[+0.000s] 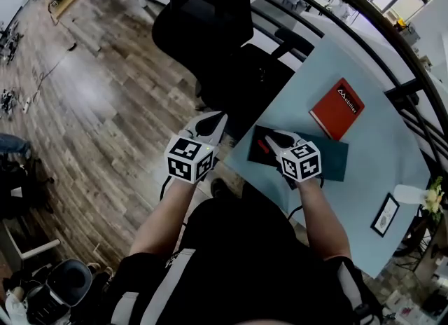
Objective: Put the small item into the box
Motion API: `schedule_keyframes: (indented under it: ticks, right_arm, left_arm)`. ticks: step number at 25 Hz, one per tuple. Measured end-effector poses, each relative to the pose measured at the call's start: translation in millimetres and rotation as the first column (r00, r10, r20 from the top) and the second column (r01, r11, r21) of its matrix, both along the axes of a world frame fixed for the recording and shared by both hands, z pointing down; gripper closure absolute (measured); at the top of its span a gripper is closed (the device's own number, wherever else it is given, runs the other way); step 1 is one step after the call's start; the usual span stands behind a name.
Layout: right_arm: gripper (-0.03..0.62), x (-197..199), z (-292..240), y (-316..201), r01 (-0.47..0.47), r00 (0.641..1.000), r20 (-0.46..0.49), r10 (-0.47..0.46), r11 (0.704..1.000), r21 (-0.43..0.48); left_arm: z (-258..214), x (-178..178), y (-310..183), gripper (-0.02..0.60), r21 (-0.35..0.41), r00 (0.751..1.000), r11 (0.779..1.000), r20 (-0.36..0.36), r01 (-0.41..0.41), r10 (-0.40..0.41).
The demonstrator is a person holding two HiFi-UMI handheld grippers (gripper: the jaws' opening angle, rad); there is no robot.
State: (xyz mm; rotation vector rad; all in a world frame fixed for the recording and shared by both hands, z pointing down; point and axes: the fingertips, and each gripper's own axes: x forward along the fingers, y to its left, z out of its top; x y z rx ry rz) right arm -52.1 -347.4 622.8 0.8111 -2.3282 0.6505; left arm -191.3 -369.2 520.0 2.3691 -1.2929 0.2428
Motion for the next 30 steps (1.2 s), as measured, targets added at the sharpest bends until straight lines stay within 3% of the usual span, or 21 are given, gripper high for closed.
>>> schedule_keyframes:
  ticks: [3, 12, 20, 24, 30]
  right_arm:
    - [0.514, -3, 20, 1, 0.024, 1.0, -0.003, -0.025, 0.997, -0.067]
    - [0.451, -14, 60, -3, 0.081, 0.986, -0.128, -0.108, 0.977, -0.197]
    - [0.447, -15, 85, 1, 0.109, 0.954, -0.252, -0.162, 0.971, -0.213]
    - [0.445, -12, 93, 7, 0.148, 0.916, -0.335, -0.219, 0.963, -0.225]
    - [0.442, -5, 104, 22, 0.238, 0.828, -0.448, -0.336, 0.935, -0.261]
  left_arm:
    - [6, 5, -7, 0.574, -0.011, 1.0, 1.0, 0.003, -0.006, 0.007]
    - [28, -13, -24, 0.574, -0.045, 0.999, 0.999, -0.038, 0.013, -0.015]
    - [40, -35, -15, 0.574, -0.049, 0.995, 0.997, -0.079, 0.054, -0.058]
    - [42, -43, -7, 0.574, -0.053, 0.993, 0.996, -0.092, 0.068, -0.073]
    - [45, -46, 5, 0.574, -0.054, 0.991, 0.996, -0.108, 0.075, -0.08]
